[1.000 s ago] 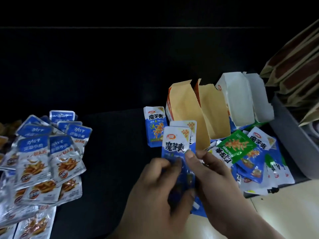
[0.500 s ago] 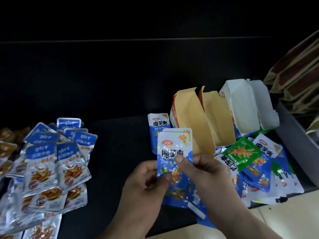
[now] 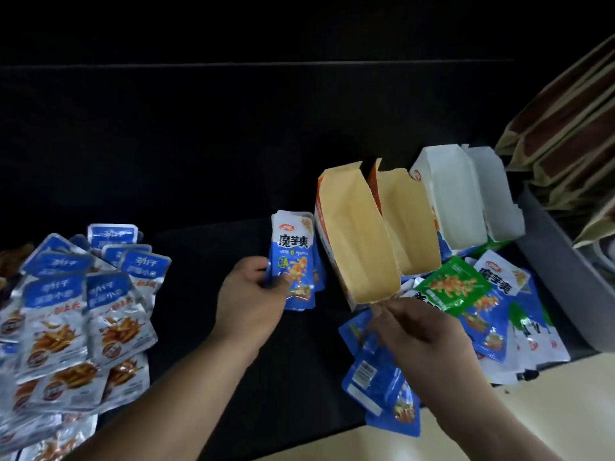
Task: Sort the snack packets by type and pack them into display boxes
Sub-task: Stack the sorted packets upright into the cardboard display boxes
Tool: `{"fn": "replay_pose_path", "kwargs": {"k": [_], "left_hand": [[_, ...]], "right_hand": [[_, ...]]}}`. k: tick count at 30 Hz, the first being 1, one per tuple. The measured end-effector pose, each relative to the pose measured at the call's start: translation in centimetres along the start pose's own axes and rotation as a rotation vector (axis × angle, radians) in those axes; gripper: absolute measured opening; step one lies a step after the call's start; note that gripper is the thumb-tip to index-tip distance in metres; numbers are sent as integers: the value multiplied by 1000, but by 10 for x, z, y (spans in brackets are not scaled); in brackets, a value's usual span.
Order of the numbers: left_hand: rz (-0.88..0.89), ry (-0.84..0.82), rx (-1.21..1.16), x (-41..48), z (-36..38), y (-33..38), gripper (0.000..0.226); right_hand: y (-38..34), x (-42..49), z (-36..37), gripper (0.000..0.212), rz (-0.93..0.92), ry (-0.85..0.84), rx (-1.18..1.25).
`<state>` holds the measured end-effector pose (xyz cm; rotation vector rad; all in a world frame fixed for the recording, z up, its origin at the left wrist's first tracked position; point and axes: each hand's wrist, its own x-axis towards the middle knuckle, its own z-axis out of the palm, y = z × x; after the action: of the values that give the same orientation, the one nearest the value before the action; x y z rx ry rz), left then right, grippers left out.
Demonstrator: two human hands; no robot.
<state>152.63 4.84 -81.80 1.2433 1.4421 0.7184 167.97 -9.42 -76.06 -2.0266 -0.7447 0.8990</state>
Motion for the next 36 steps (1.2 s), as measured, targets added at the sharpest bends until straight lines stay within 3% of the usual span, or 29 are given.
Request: {"fn": "replay_pose_path", "kwargs": {"k": [5, 8, 11, 13, 16, 19, 22, 25, 29, 33, 36], "left_hand": [[60, -64, 64, -5, -3, -6, 40], [106, -116, 115, -10, -4, -2, 39], [251, 12, 353, -25, -12, -10, 40], [385, 53, 401, -46, -8, -21, 31], [581, -156, 455, -87, 19, -36, 19], [707, -370, 713, -114, 63, -46, 65], [625, -471, 1015, -122, 97, -37, 98], [579, -577, 1198, -118, 104, -27, 91], [657, -561, 1162, -114, 80, -32, 66], [728, -555, 1033, -116, 54, -23, 56], [605, -466, 734, -121, 29, -9, 56]], "right_hand": [[17, -3, -27, 18, 29, 55, 68], [31, -4, -42, 16, 3, 96, 39], [54, -2, -51, 7, -64, 171, -80], [72, -2, -52, 13, -192, 233, -262], [89, -5, -48, 24, -382, 291, -534], [106, -1, -47, 43, -386, 222, -668], [121, 4, -50, 45, -358, 153, -689], [129, 8, -55, 39, -395, 181, -620], [130, 15, -60, 41, -384, 175, -593], [121, 15, -60, 44, -369, 187, -528], [102, 6, -59, 36, -380, 279, -446]]}}
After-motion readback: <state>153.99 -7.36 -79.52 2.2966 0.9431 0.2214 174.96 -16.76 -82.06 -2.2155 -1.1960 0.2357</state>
